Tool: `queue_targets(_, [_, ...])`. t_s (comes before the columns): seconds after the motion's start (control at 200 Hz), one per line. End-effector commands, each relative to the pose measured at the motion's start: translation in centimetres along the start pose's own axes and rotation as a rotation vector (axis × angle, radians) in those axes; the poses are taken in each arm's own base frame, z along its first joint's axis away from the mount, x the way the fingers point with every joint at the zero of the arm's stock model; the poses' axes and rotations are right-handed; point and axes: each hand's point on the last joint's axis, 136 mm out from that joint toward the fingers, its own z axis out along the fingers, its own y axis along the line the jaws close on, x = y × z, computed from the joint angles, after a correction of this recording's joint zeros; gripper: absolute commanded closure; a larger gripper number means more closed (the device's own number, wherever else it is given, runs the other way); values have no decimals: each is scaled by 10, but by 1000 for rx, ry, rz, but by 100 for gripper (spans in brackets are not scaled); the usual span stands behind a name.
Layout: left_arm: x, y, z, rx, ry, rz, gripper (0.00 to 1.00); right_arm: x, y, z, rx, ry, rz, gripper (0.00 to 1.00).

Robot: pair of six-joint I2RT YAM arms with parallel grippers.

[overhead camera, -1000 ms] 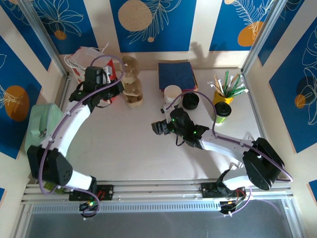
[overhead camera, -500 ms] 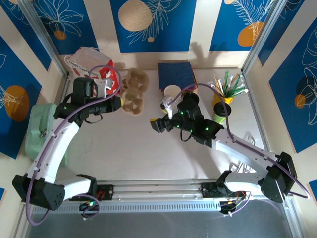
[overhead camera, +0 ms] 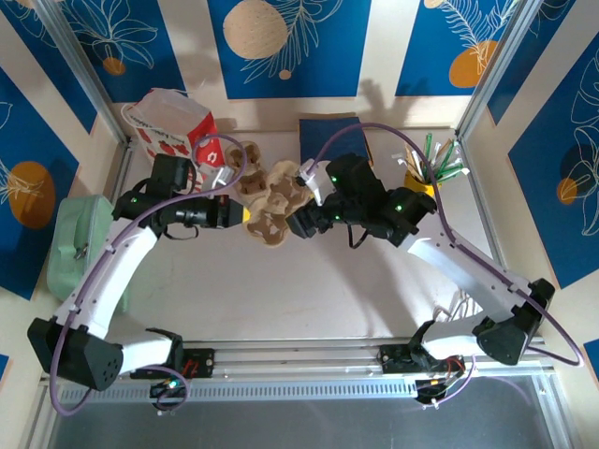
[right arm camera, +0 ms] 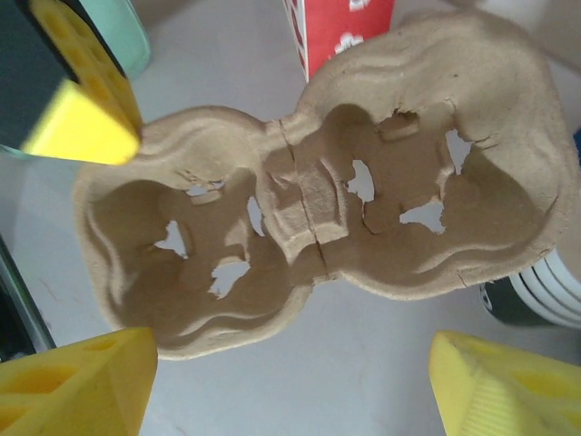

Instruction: Pack the takeout coffee

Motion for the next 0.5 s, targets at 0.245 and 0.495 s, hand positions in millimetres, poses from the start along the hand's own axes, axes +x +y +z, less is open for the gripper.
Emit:
queue_targets(0.245, [20,-19,18,115,145,0,100,14,-9,6,107,177,-60,21])
queue_targets(0.495, [20,-29,20,141,156,35,100,19,-6,24,109,239,-86,20])
